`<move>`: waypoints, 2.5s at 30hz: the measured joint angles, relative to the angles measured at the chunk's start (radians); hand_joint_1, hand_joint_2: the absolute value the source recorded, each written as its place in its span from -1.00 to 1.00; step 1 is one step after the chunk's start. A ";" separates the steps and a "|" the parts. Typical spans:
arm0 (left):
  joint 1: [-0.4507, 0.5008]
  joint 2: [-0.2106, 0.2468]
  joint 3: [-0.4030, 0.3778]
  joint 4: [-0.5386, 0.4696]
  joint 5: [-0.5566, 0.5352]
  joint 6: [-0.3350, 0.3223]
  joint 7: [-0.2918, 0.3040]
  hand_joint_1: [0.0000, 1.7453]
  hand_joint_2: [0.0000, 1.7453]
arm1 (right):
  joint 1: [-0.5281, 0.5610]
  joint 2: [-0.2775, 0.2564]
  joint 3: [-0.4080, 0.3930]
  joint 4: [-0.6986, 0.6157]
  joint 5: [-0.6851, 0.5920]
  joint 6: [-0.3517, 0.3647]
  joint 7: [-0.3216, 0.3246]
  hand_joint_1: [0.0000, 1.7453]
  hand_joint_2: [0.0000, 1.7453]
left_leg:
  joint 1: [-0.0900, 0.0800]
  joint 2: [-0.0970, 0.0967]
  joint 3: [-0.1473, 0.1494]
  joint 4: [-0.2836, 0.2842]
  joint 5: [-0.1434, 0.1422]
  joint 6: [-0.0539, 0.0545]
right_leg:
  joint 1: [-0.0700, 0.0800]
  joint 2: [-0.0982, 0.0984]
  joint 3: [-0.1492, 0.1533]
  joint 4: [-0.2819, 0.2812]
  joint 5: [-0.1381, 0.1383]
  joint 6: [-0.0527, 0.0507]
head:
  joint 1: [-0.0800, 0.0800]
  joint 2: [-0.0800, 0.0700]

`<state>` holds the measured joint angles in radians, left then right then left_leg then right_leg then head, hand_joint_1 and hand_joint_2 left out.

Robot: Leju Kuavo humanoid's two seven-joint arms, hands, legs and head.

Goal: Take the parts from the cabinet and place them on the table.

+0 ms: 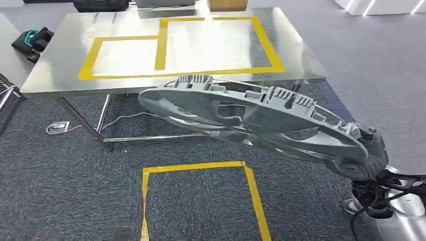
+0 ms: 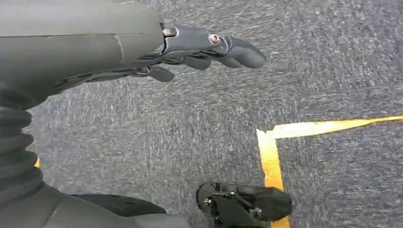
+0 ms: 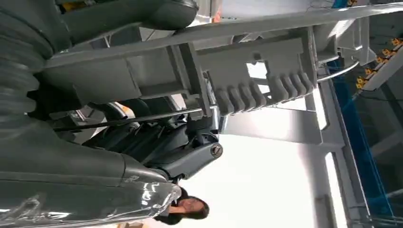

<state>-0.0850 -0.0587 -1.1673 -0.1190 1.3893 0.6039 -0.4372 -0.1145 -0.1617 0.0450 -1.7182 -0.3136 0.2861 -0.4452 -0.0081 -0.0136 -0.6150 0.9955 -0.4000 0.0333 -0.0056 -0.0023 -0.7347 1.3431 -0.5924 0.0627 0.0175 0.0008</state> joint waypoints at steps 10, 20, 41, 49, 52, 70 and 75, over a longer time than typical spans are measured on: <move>0.005 0.005 0.009 0.000 0.055 -0.110 -0.087 -1.00 1.00 | 0.014 0.000 -0.003 -0.015 0.000 -0.005 -0.007 1.00 1.00 | -0.005 -0.019 0.000 0.003 0.002 0.013 | -0.005 0.016 0.139 -0.319 0.155 -0.010 | -0.003 0.000; 0.005 0.010 0.015 0.000 0.056 -0.209 -0.150 -1.00 1.00 | 0.019 -0.001 -0.024 -0.031 0.049 -0.024 -0.015 1.00 1.00 | 0.000 -0.018 0.003 -0.013 0.008 -0.035 | -0.002 0.015 0.136 -0.318 0.155 -0.026 | -0.002 0.000; 0.015 0.024 0.010 0.000 0.042 -0.318 -0.127 -1.00 1.00 | 0.046 -0.094 -0.024 -0.062 0.288 -0.064 -0.084 1.00 1.00 | 0.002 -0.016 0.023 -0.030 0.006 0.003 | -0.009 0.011 0.120 -0.269 0.110 0.003 | 0.002 0.000; 0.019 0.017 0.006 0.000 0.036 -0.321 -0.135 -1.00 1.00 | 0.067 -0.106 -0.023 -0.073 0.293 -0.051 -0.096 1.00 1.00 | 0.016 -0.019 0.043 -0.017 -0.020 -0.024 | -0.027 0.009 0.131 -0.308 0.172 0.033 | 0.003 0.000; 0.018 0.021 0.003 0.001 0.037 -0.316 -0.134 -1.00 1.00 | 0.067 -0.107 -0.020 -0.077 0.304 -0.049 -0.105 1.00 1.00 | 0.007 -0.021 0.035 -0.006 -0.026 -0.034 | -0.029 0.023 0.143 -0.325 0.160 0.009 | 0.001 0.000; 0.011 0.025 -0.010 0.004 0.040 -0.317 -0.112 -1.00 1.00 | 0.011 -0.135 0.005 -0.074 0.331 -0.044 -0.097 1.00 1.00 | 0.097 -0.018 0.092 -0.012 -0.083 -0.131 | -0.085 0.031 0.097 -0.264 0.145 0.073 | 0.005 0.000; 0.011 0.027 -0.016 0.004 0.042 -0.320 -0.111 -1.00 1.00 | 0.008 -0.141 0.012 -0.072 0.341 -0.043 -0.092 1.00 1.00 | 0.090 0.009 0.053 0.072 -0.133 -0.126 | -0.091 0.025 0.097 -0.284 0.156 0.031 | -0.045 0.000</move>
<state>-0.0736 -0.0317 -1.1830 -0.1152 1.4309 0.2838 -0.5486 -0.1063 -0.3029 0.0568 -1.7903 0.0278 0.2434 -0.5368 0.0822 -0.0043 -0.5619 1.0673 -0.5327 -0.0929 -0.0962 0.0230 -0.6381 1.0594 -0.4366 0.0938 -0.0270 0.0011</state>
